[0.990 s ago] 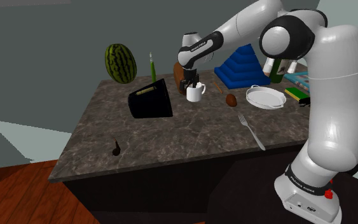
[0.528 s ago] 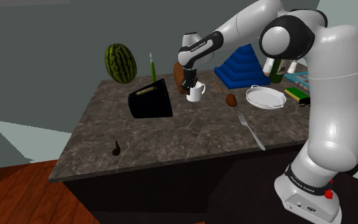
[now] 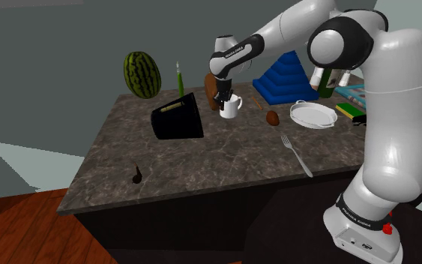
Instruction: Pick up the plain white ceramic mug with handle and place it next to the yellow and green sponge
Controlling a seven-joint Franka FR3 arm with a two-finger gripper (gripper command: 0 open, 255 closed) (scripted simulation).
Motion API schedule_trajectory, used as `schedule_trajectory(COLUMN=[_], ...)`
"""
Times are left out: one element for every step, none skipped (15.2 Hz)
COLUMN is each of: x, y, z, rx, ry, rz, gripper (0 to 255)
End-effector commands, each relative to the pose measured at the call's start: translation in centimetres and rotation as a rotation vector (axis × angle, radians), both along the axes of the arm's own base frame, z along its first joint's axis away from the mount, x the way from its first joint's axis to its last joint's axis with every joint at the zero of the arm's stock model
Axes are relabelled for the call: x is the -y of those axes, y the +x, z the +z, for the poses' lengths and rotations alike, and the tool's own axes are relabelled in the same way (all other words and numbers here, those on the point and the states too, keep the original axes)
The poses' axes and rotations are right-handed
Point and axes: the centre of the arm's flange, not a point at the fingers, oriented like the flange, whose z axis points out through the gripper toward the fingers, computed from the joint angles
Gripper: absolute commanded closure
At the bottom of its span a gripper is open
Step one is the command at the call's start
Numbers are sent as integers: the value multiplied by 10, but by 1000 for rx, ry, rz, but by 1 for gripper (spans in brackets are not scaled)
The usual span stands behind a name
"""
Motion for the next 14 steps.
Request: schedule_trajectory(x=[1, 1, 1, 1, 1, 1, 1, 1, 1, 1, 1, 1, 1, 1], y=[0, 0, 0, 0, 0, 0, 0, 0, 0, 0, 0, 0, 0, 0], z=[10, 15, 21, 26, 31, 36, 42, 47, 52, 57, 63, 68, 73, 79], rx=[0, 0, 0, 0, 0, 0, 0, 0, 0, 0, 0, 0, 0, 0], ry=[0, 0, 0, 0, 0, 0, 0, 0, 0, 0, 0, 0, 0, 0], rz=[0, 0, 0, 0, 0, 0, 0, 0, 0, 0, 0, 0, 0, 0], gripper=[255, 255, 255, 255, 255, 255, 255, 255, 255, 255, 255, 255, 255, 255])
